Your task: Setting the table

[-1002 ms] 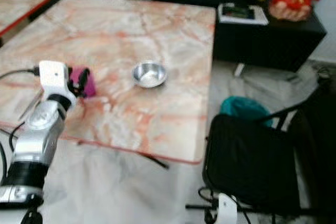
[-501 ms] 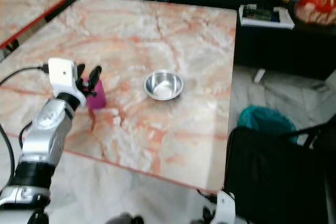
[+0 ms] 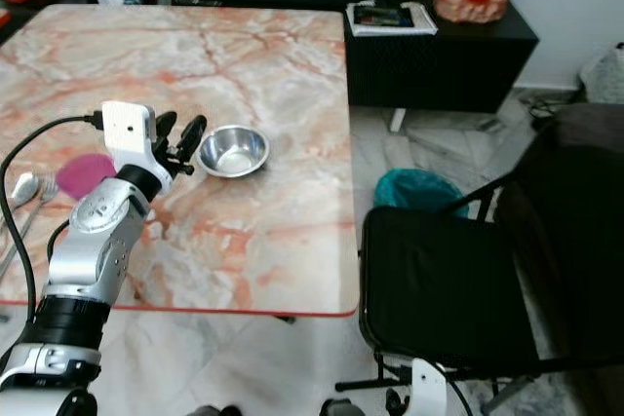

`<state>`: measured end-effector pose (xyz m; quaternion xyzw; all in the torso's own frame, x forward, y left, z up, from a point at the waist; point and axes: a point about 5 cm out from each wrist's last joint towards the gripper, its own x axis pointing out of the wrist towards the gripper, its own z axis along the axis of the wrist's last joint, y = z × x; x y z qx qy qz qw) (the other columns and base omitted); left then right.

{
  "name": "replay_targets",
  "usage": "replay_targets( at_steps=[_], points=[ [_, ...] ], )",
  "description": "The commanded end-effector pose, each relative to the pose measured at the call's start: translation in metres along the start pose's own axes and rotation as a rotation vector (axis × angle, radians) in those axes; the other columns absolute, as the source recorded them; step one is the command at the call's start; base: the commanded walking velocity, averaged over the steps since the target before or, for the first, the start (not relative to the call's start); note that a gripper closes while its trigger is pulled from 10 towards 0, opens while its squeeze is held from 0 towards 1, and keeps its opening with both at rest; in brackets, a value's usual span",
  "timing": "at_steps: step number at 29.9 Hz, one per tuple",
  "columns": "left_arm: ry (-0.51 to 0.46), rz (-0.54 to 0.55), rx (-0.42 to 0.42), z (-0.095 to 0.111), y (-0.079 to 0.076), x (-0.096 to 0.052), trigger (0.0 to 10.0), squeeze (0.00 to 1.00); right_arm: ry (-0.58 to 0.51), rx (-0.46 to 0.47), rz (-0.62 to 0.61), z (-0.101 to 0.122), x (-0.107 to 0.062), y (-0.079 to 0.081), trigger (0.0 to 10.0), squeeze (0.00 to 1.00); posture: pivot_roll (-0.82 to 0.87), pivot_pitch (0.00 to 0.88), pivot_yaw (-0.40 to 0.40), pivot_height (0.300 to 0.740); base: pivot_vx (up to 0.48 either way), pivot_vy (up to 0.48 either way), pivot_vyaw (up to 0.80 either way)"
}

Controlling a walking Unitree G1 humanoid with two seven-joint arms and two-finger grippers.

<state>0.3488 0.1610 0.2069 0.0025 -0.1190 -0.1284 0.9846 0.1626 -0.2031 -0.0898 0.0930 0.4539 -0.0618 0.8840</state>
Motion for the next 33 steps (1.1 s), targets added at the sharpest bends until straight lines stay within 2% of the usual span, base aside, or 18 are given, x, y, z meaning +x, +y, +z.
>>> replay_targets(
  at_steps=[1, 9, 21, 24, 27, 33],
  points=[
    [-0.009, -0.004, 0.006, 0.0053, 0.0009, -0.0001, 10.0, 0.00, 0.011, 0.004, -0.002, -0.0025, -0.0004, -0.0002, 10.0, 0.00, -0.03, 0.144, -0.020, 0.740, 0.000, 0.000, 0.00],
    [0.000, -0.011, -0.007, 0.0031, -0.0007, -0.0008, 10.0, 0.00, 0.011, 0.010, -0.004, -0.0031, -0.0010, -0.0029, 10.0, 0.00, -0.03, 0.144, -0.021, 0.740, 0.000, 0.000, 0.00],
    [0.004, -0.017, -0.017, 0.0029, -0.0020, -0.0008, 10.0, 0.00, 0.015, 0.005, -0.001, -0.0046, -0.0016, -0.0037, 10.0, 0.00, -0.03, 0.145, -0.021, 0.740, 0.000, 0.000, -0.73],
    [0.005, 0.002, -0.024, 0.0028, 0.0012, -0.0007, 10.0, 0.00, 0.020, -0.001, 0.013, -0.0060, -0.0003, 0.0048, 10.0, 0.00, -0.03, 0.146, -0.021, 0.740, 0.000, 0.000, -0.74],
    [0.008, 0.017, -0.021, 0.0028, 0.0026, -0.0005, 10.0, 0.00, 0.012, 0.010, 0.009, -0.0046, -0.0001, 0.0043, 10.0, 0.00, -0.03, 0.146, -0.021, 0.740, 0.000, 0.000, -0.42],
    [0.059, 0.095, -0.082, -0.0009, 0.0056, 0.0059, 10.0, 0.00, 0.008, 0.011, 0.005, -0.0035, -0.0007, 0.0002, 10.0, 0.00, -0.03, 0.147, -0.021, 0.740, 0.000, 0.000, 0.00]
  ],
)
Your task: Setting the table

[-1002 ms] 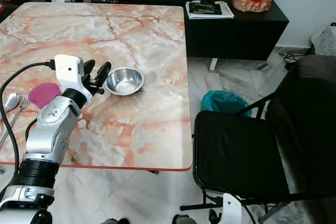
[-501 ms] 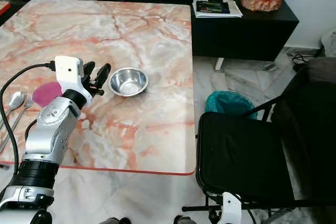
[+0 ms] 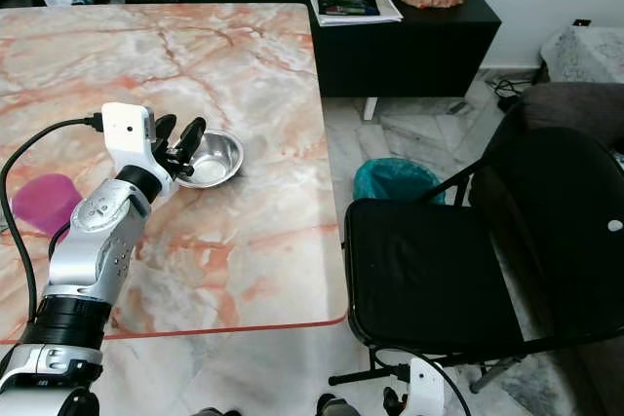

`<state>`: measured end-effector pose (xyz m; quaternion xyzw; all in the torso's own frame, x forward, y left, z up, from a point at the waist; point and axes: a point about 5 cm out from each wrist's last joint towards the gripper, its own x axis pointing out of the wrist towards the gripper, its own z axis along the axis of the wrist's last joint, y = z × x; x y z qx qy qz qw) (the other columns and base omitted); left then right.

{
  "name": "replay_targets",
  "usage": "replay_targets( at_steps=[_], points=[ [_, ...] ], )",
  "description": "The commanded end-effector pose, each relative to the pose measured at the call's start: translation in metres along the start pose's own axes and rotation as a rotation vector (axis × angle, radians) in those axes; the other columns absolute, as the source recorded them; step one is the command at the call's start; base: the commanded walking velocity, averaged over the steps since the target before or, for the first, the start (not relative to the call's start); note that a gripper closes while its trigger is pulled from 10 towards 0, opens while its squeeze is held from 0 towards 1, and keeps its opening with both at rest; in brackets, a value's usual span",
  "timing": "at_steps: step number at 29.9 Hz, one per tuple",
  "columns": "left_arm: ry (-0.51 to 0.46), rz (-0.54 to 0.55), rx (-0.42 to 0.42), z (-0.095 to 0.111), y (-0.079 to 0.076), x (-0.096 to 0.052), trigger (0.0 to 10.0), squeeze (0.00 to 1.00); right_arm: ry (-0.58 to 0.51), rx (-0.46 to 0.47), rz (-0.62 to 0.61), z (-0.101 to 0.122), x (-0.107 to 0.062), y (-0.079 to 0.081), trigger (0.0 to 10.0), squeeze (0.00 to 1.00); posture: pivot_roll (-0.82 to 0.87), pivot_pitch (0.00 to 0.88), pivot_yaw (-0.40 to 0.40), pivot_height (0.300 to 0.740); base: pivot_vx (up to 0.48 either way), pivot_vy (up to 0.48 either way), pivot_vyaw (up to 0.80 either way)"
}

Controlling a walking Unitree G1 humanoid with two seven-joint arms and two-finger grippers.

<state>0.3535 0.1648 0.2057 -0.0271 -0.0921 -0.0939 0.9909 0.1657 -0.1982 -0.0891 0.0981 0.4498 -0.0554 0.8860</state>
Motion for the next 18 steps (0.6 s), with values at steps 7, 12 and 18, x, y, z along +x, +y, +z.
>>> replay_targets(
  at_steps=[7, 12, 18],
  points=[
    [0.077, 0.017, -0.233, 0.002, -0.009, 0.020, 10.0, 0.00, 0.017, 0.009, -0.017, -0.006, -0.003, -0.011, 10.0, 0.00, -0.03, 0.145, -0.020, 0.740, 0.000, 0.000, 0.00],
    [0.175, 0.034, -0.257, -0.002, -0.011, 0.035, 10.0, 0.00, 0.020, 0.009, -0.014, -0.009, -0.003, -0.008, 10.0, 0.00, -0.03, 0.149, -0.017, 0.740, 0.000, 0.000, 0.00],
    [0.283, 0.049, -0.276, 0.001, -0.013, 0.050, 10.0, 0.00, 0.025, 0.012, -0.004, -0.012, -0.002, 0.001, 10.0, 0.00, -0.03, 0.164, -0.011, 0.740, 0.000, 0.000, 0.00]
  ],
)
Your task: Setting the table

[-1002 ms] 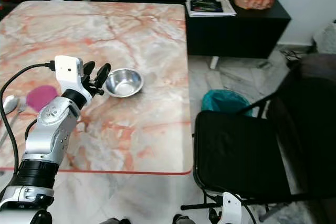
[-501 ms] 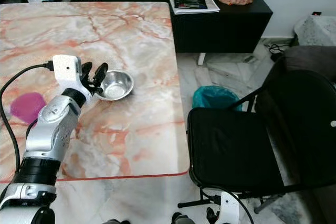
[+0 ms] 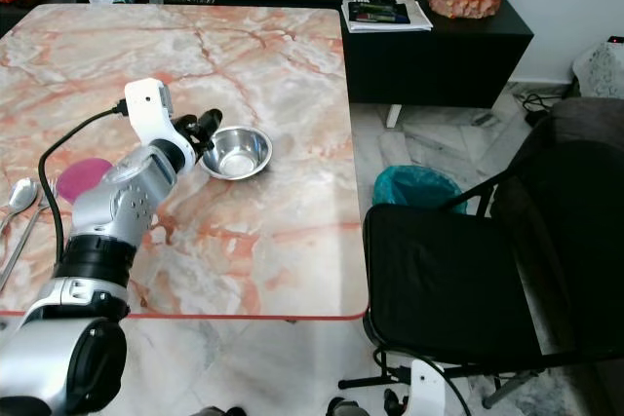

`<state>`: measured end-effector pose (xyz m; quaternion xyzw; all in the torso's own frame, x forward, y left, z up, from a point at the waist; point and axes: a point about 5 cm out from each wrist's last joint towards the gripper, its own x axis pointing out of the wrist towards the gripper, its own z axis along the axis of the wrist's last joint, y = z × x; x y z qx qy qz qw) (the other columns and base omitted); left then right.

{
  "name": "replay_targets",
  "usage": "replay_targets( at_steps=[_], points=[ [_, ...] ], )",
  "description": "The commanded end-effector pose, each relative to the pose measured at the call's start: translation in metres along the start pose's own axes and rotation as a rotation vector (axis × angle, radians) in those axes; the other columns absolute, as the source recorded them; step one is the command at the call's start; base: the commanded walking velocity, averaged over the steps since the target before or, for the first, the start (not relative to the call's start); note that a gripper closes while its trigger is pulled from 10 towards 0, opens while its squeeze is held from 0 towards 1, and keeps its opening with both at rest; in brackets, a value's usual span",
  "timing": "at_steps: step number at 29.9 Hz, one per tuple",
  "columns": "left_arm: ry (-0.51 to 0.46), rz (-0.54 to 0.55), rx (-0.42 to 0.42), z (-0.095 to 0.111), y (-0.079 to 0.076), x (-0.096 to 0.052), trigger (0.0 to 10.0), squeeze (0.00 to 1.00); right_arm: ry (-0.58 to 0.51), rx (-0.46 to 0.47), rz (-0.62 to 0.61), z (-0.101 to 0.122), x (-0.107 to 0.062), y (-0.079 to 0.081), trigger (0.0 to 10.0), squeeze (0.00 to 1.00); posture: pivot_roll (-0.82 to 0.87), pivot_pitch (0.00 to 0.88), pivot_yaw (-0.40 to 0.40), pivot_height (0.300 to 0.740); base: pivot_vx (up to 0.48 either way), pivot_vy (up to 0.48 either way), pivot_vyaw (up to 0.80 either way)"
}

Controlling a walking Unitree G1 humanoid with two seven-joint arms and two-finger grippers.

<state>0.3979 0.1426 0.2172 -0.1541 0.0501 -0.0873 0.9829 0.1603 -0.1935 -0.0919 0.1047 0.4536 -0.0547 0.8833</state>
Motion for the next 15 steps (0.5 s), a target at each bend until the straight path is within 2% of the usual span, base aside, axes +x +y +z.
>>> replay_targets(
  at_steps=[1, 3, 8, 15],
  points=[
    [0.035, 0.014, 0.007, 0.001, 0.001, 0.003, 10.0, 0.00, 0.015, 0.002, -0.009, -0.005, -0.001, -0.001, 10.0, 0.00, -0.03, 0.164, -0.011, 0.740, 0.000, 0.000, 0.00],
    [0.092, 0.039, -0.010, 0.004, 0.003, 0.008, 10.0, 0.00, 0.019, 0.003, 0.000, -0.007, 0.000, 0.007, 10.0, 0.00, -0.03, 0.168, -0.010, 0.740, 0.000, 0.000, 0.00],
    [0.131, 0.064, 0.001, 0.004, 0.005, 0.010, 10.0, 0.00, 0.016, 0.005, -0.001, -0.004, 0.001, 0.008, 10.0, 0.00, -0.04, 0.172, -0.007, 0.740, 0.000, 0.000, 0.00],
    [0.191, 0.066, -0.051, -0.008, 0.006, 0.010, 10.0, 0.00, 0.006, 0.004, -0.004, 0.003, 0.002, 0.003, 10.0, 0.00, -0.04, 0.174, -0.006, 0.740, 0.000, 0.000, 0.00]
  ],
)
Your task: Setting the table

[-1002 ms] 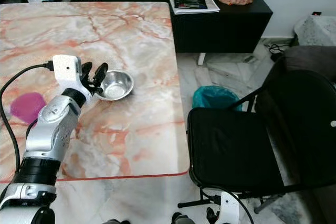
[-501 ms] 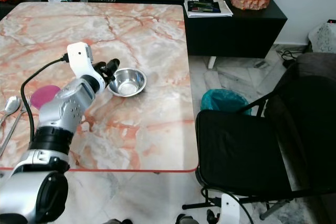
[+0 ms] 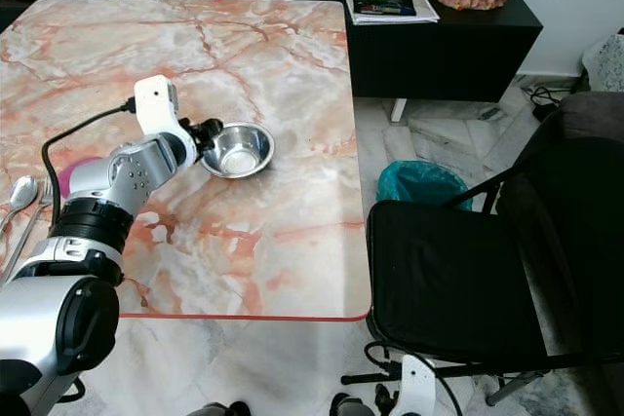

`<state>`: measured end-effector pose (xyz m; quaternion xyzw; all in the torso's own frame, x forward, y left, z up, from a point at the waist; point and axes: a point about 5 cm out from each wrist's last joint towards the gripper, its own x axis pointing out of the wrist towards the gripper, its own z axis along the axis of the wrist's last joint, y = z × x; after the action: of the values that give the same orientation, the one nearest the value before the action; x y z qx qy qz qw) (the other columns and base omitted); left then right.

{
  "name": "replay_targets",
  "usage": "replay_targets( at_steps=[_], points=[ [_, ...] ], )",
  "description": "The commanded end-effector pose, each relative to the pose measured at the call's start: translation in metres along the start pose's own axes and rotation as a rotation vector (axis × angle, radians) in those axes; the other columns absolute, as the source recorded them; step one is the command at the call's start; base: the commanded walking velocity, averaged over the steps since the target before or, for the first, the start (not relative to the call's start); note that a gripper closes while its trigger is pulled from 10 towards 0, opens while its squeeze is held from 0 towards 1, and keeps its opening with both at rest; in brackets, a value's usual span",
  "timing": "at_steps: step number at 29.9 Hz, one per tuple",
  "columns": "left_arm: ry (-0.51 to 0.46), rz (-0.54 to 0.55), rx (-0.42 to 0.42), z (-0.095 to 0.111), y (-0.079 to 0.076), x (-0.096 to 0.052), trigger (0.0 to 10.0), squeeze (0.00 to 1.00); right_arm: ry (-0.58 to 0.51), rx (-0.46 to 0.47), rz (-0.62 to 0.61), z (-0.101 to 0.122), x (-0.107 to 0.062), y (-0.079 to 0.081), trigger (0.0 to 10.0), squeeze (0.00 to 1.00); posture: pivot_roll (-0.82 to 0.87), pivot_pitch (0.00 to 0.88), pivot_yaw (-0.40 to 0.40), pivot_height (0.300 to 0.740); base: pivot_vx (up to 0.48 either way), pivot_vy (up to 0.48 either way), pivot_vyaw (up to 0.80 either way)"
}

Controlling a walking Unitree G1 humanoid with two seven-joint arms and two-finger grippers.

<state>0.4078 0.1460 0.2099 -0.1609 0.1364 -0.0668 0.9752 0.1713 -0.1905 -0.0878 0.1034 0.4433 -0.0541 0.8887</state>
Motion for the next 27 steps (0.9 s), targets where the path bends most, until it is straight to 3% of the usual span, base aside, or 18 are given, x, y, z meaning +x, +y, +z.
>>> replay_targets(
  at_steps=[1, 18, 27],
  points=[
    [0.041, 0.010, -0.022, -0.005, 0.000, 0.002, 10.0, 0.00, 0.029, 0.007, -0.007, -0.008, -0.002, -0.002, 10.0, 0.00, -0.04, 0.174, -0.006, 0.740, 0.000, 0.000, 0.00],
    [0.055, 0.046, -0.056, -0.006, 0.003, 0.004, 10.0, 0.00, 0.037, 0.011, -0.010, -0.013, -0.004, -0.006, 10.0, 0.00, -0.04, 0.173, -0.004, 0.740, 0.000, 0.000, 0.00],
    [0.064, 0.041, -0.130, -0.013, 0.001, 0.006, 10.0, 0.00, 0.042, 0.015, -0.006, -0.019, -0.004, -0.001, 10.0, 0.00, -0.04, 0.171, -0.001, 0.740, 0.000, 0.000, 0.00]
  ],
)
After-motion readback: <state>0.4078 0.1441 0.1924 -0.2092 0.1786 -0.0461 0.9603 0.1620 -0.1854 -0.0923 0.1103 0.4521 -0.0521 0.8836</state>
